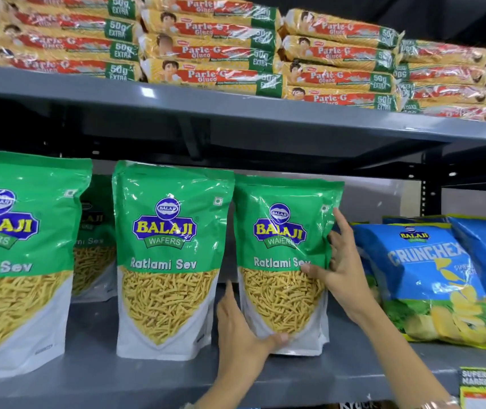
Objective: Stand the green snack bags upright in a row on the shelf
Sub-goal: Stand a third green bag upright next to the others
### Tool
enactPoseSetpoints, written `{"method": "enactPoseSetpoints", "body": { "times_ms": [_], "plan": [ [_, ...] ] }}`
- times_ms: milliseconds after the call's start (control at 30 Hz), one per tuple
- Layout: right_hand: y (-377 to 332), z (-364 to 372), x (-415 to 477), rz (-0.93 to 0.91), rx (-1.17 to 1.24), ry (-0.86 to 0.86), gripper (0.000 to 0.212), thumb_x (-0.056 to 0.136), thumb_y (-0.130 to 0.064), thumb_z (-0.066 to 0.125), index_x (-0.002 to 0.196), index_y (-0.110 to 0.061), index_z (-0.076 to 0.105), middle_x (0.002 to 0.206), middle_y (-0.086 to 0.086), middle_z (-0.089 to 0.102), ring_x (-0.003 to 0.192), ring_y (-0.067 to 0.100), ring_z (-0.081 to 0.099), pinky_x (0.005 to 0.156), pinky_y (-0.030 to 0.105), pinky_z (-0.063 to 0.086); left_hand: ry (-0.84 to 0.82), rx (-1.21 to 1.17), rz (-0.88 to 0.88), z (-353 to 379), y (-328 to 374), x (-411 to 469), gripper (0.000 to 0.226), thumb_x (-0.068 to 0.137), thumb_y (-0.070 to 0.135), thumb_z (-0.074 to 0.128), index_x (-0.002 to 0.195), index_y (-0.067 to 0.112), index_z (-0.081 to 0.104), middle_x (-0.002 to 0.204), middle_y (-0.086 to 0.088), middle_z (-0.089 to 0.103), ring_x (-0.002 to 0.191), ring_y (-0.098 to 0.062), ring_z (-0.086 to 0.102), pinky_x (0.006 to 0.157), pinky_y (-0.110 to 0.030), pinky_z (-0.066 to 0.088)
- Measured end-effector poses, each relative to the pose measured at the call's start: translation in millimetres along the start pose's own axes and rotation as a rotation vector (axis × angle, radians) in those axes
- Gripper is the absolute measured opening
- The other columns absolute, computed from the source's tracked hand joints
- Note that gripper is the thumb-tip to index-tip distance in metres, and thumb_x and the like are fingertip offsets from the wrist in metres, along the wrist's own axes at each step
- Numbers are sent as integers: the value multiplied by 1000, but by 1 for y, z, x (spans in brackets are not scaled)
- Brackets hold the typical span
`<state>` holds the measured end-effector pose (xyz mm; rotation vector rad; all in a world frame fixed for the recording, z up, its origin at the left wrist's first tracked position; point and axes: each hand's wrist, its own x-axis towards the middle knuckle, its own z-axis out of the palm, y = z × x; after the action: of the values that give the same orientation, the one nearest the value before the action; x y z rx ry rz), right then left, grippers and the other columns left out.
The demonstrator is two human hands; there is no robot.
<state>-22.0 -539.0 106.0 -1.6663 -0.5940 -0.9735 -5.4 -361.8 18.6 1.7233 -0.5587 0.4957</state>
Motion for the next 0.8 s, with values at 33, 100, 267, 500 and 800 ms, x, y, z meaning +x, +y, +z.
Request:
{"method": "enactPoseSetpoints", "body": {
  "times_ms": [33,100,267,500,800],
  "plan": [
    [5,-2,2,17,21,-1,112,62,7,77,141,-45,17,143,10,42,131,24,43,108,51,35,-13,14,-25,1,-1,4,133,43,41,88,142,21,3,148,-7,21,136,-26,24,109,-47,28],
    [16,-10,5,65,69,12,120,58,0,79,144,-42,6,130,-1,58,123,17,52,101,38,45,-56,63,-64,4,-3,13,137,43,47,86,143,18,-2,152,-6,19,138,-26,21,110,-45,26],
    [30,-24,15,250,178,77,82,62,-21,82,132,-27,40,108,-4,71,104,16,66,85,34,53,-167,225,-155,7,0,32,130,45,48,86,141,12,6,150,-7,25,136,-28,26,108,-41,30],
    [20,-29,41,295,122,261,12,86,-19,61,76,-16,67,74,-4,72,75,19,62,65,24,53,-205,316,-140,8,-2,35,124,43,55,83,137,14,12,147,-9,27,133,-27,28,106,-37,32],
    [31,-28,11,397,132,196,52,63,-47,71,106,-20,61,93,-9,67,66,-6,63,62,21,46,-318,371,-111,0,-11,41,124,43,68,75,139,21,13,149,-1,25,136,-20,25,108,-39,31]
  ]
}}
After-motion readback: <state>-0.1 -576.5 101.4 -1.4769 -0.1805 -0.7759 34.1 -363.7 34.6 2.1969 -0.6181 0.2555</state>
